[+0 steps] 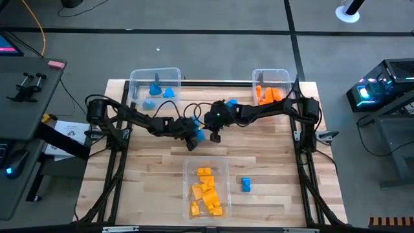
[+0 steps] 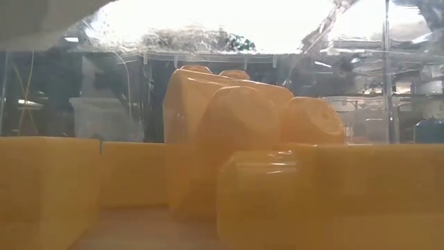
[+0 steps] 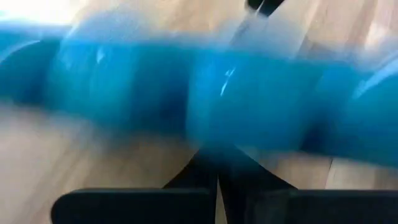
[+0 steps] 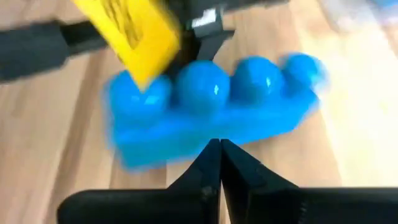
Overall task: Sort blocks
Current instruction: Put the blue game piece into the top left transparent bin
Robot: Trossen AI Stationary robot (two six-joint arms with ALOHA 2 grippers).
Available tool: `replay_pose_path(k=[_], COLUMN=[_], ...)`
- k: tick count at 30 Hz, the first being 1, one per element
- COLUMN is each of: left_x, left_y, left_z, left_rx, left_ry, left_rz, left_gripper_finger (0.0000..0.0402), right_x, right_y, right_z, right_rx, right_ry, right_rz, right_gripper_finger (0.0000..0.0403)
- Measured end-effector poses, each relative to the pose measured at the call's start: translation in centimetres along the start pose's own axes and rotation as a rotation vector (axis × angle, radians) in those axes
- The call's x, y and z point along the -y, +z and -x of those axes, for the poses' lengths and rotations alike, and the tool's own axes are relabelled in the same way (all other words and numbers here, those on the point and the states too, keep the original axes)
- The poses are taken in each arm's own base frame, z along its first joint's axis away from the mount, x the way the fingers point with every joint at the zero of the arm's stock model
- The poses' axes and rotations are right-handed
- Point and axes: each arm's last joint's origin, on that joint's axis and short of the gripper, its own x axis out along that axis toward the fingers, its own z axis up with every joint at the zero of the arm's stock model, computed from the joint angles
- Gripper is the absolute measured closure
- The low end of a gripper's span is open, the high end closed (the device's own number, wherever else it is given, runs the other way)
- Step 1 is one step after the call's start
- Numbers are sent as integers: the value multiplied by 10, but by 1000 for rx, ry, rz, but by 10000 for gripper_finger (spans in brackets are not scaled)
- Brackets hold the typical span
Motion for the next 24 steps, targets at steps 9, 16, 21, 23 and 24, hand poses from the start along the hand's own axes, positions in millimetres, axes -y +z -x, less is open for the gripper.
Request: replay_pose_path(k=[9, 16, 21, 23, 24], left_x=[-2, -1, 2, 0, 0], left_y=[-2, 2, 17, 22, 25], left_z=[8, 16, 52, 69, 78], left_rx=[-29, -50, 24, 70, 103], left_ry=[45, 59, 126, 142, 149], left_rz=[-77, -78, -81, -80, -76], left_gripper_finger=[401, 401, 402, 401, 401], right_x=[1, 10, 32, 40, 44], right_y=[14, 14, 16, 18, 19], right_z=[2, 7, 13, 16, 17], right_rx=[32, 39, 48, 62, 68], right_ry=[7, -31, -65, -77, -81], right_rz=[-1, -82, -227, -257, -269], right_gripper_finger=[403, 403, 403, 403, 403])
